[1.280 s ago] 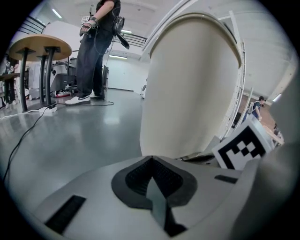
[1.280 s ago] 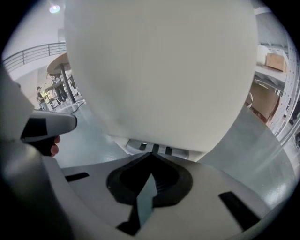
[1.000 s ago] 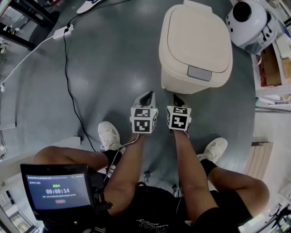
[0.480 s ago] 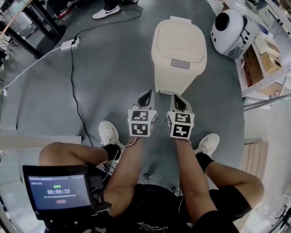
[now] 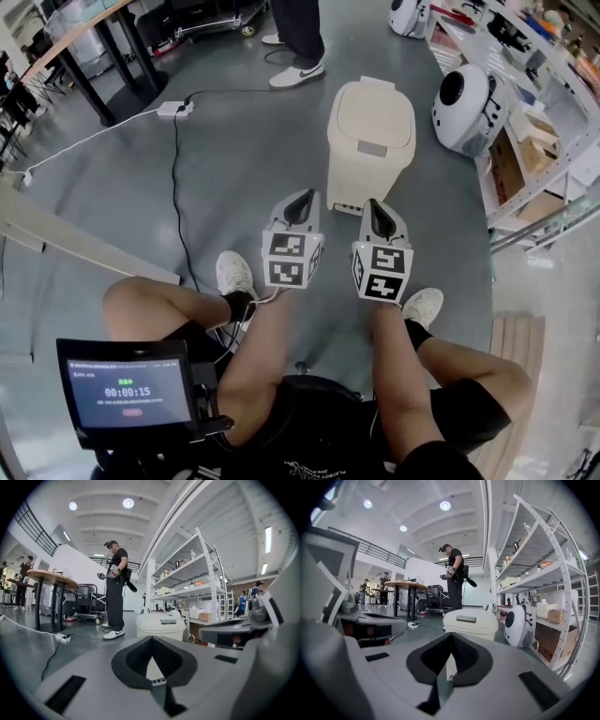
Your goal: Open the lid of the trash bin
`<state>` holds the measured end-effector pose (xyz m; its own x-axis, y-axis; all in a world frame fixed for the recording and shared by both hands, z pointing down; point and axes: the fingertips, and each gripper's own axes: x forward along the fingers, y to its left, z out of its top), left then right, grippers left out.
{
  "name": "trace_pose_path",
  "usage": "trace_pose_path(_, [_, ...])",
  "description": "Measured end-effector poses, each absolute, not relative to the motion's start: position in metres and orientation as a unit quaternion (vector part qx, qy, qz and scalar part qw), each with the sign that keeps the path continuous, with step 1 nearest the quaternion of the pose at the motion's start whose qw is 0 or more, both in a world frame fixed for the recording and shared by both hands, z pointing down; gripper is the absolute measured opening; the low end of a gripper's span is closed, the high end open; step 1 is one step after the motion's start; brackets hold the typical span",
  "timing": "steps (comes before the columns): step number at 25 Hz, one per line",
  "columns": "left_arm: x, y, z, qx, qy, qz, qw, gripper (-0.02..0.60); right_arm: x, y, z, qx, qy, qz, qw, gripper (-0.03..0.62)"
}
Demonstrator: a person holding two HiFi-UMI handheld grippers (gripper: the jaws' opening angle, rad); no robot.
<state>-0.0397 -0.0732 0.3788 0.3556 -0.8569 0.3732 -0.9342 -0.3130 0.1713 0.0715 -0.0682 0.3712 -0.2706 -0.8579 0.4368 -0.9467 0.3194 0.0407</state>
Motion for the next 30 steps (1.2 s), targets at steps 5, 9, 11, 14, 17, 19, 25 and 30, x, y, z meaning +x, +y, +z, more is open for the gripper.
trace_pose_path(5, [-0.038, -0.052, 0.336, 0.812, -0.555, 0.107, 0.143, -0.003, 0.069, -0.054, 0.327, 0.573, -0.796, 0.099, 0.170, 0.005])
trace_pose_path(9, [-0.040, -0.038, 0.317, 0.813, -0.558, 0.104, 0.134, -0.003, 0.066, -0.045, 0.301, 0.575, -0.799, 0.085, 0.153, 0.005])
trace_pose_path(11, [-0.043, -0.035, 0.308, 0.811, -0.562, 0.102, 0.127, -0.003, 0.060, -0.041, 0.291, 0.571, -0.804, 0.075, 0.148, 0.005])
trace_pose_path(14, [-0.045, -0.032, 0.294, 0.811, -0.565, 0.099, 0.118, -0.003, 0.056, -0.035, 0.279, 0.566, -0.809, 0.065, 0.143, 0.005])
trace_pose_path(17, [-0.044, -0.031, 0.288, 0.812, -0.565, 0.097, 0.113, -0.003, 0.054, -0.032, 0.270, 0.563, -0.814, 0.056, 0.133, 0.005])
trace_pose_path(19, [-0.045, -0.031, 0.289, 0.812, -0.565, 0.098, 0.112, -0.003, 0.052, -0.032, 0.266, 0.562, -0.815, 0.050, 0.130, 0.005])
trace_pose_path(25, [-0.053, -0.029, 0.296, 0.804, -0.573, 0.101, 0.120, -0.003, 0.050, -0.031, 0.268, 0.557, -0.818, 0.046, 0.135, 0.005])
trace_pose_path(30, [-0.053, -0.030, 0.296, 0.804, -0.574, 0.100, 0.119, -0.003, 0.050, -0.031, 0.271, 0.557, -0.818, 0.041, 0.140, 0.005])
